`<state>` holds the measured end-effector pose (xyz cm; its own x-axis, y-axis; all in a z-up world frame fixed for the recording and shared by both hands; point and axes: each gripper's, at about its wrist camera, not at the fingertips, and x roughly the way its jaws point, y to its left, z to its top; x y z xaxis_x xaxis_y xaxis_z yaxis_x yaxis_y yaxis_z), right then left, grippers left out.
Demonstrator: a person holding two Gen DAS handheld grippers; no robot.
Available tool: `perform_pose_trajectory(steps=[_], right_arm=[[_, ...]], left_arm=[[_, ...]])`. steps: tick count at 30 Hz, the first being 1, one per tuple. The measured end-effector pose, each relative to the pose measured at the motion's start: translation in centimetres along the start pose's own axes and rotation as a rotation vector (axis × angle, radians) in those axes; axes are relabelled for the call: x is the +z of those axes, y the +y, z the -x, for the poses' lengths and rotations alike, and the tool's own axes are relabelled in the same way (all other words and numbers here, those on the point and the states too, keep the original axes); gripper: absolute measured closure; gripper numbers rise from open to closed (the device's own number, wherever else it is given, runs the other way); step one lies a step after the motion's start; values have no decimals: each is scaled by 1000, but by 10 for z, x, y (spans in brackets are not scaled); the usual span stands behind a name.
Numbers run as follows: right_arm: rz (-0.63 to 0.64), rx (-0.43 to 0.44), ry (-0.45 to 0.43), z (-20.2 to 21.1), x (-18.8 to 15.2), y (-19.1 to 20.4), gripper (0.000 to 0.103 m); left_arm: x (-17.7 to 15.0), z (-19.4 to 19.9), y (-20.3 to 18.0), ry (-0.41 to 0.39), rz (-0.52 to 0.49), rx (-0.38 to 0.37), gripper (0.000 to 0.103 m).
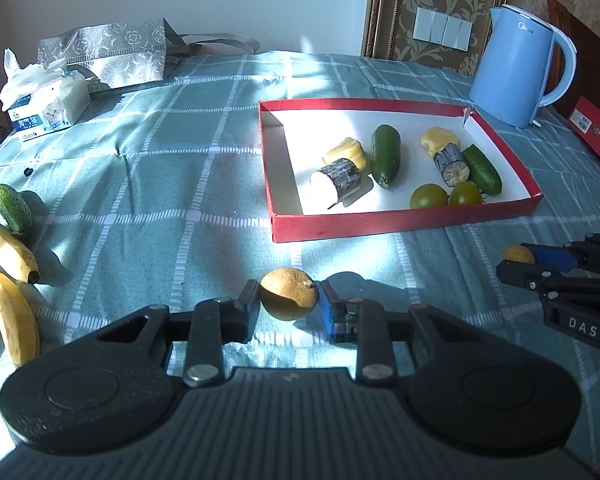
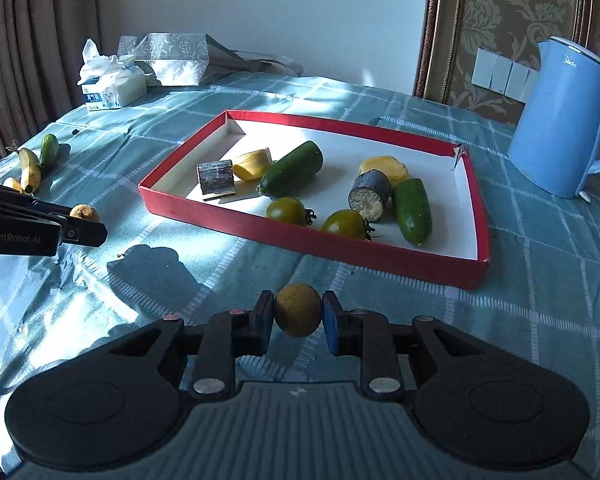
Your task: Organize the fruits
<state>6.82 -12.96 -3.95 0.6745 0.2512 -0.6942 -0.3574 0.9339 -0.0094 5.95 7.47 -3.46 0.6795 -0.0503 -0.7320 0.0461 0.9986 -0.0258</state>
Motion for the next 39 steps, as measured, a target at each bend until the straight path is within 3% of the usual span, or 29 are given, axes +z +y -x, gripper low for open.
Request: perform_pose_trajectory(steps=[14,39], right_arm=[[-47,-31,-21,20,-5,-7,78],[-83,-90,-109,55,16,-13,78]], left_arm=[[-2,4,1,49,40,40,76],[9,11,-2,36,72,1,76]])
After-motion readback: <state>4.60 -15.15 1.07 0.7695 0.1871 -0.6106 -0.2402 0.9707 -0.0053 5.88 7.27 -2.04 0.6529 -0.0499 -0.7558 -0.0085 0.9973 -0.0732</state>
